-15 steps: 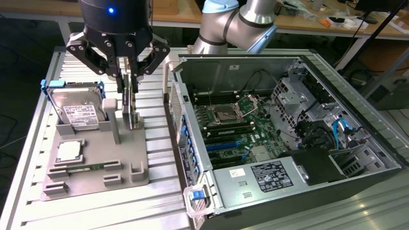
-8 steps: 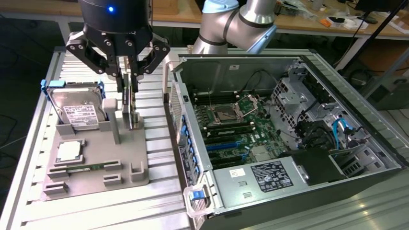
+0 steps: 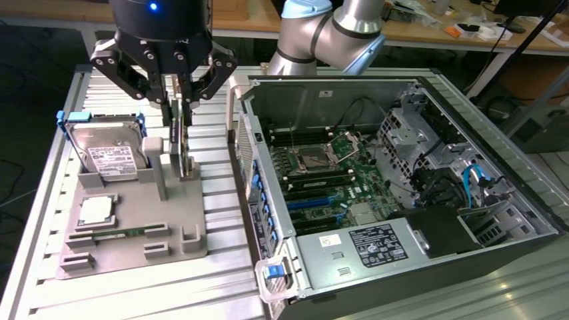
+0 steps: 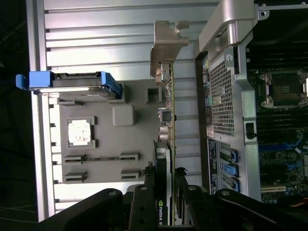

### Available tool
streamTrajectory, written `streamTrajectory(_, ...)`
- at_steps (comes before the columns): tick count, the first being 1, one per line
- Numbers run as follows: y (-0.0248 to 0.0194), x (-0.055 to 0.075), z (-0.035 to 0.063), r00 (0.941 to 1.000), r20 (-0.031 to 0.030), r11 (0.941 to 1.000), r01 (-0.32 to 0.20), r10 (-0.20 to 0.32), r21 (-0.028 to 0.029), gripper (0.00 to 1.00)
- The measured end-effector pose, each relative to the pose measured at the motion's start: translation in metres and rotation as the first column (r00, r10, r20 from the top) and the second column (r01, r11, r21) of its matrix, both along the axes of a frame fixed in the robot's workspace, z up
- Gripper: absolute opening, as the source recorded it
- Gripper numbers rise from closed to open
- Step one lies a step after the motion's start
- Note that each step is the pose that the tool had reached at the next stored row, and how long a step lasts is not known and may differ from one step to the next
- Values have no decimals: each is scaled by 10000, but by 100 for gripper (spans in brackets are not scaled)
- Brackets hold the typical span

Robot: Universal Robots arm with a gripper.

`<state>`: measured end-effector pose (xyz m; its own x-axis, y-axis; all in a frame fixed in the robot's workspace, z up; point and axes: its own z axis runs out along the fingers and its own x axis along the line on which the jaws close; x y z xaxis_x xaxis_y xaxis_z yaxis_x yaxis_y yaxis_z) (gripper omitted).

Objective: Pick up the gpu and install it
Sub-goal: 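Pick up the gpu and move the gpu toward the slot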

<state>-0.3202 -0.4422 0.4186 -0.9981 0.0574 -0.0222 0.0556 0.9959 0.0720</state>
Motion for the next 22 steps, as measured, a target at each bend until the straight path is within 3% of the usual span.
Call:
streamTrajectory(5, 1, 0, 35, 10000, 0, 10000, 0, 0, -26, 27)
streamTrajectory(22, 1, 0, 89, 10000, 0, 10000, 0, 0, -28, 27)
